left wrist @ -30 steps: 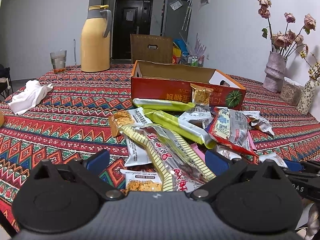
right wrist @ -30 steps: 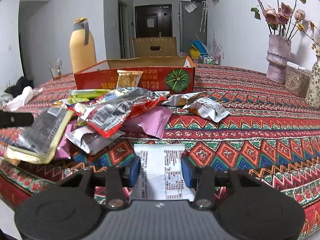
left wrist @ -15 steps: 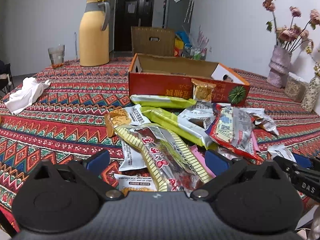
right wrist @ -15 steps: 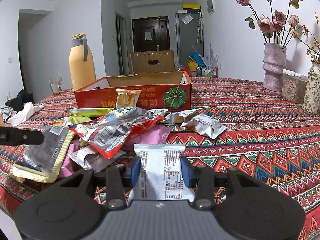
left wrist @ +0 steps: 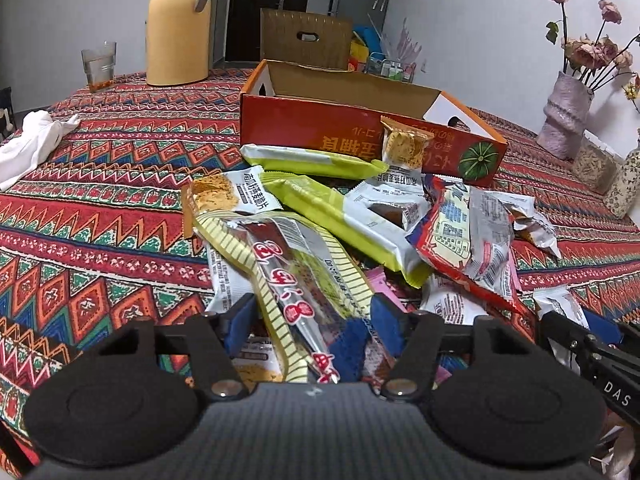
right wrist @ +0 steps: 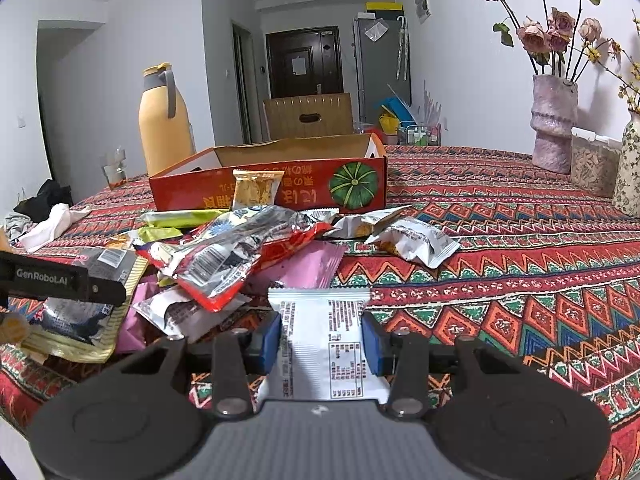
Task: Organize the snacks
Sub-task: 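Grasp the yellow-and-white wafer bar with the left gripper, then carry both packets over the cardboard box and open both grippers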
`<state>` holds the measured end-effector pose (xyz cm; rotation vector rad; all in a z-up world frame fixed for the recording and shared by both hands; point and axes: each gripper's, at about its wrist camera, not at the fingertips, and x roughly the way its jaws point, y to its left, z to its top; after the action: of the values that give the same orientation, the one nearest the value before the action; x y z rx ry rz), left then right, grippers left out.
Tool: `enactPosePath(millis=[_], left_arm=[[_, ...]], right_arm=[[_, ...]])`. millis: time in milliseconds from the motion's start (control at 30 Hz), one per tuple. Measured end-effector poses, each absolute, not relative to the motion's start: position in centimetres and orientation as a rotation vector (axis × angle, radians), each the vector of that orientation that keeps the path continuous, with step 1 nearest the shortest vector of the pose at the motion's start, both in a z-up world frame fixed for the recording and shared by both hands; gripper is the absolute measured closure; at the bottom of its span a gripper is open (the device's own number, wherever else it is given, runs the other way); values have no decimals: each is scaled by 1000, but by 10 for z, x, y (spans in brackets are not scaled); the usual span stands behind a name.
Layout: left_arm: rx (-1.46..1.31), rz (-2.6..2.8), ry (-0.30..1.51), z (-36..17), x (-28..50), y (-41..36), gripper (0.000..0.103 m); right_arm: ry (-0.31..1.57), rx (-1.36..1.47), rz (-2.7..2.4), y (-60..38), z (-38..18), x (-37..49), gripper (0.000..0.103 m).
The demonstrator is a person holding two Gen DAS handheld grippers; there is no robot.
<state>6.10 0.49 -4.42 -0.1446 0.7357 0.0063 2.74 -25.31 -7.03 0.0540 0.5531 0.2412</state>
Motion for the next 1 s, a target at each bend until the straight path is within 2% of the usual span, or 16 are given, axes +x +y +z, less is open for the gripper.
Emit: enactPosePath(millis=[267,433,533,1000], left_arm=[[-149,5,729,-42,59,5,53],[-160,-2,710,-37,56,7,68],[-171,-1,688,-32,53,10,72],[-182,-6,596,-5,43,19,75]], right_arm=[[547,56,245,-253,-68,25,61],[540,55,246,-253,-65,23,61],[532,53,248,-252,-63,20,61],[490,47,253,-247,-49,16,61]])
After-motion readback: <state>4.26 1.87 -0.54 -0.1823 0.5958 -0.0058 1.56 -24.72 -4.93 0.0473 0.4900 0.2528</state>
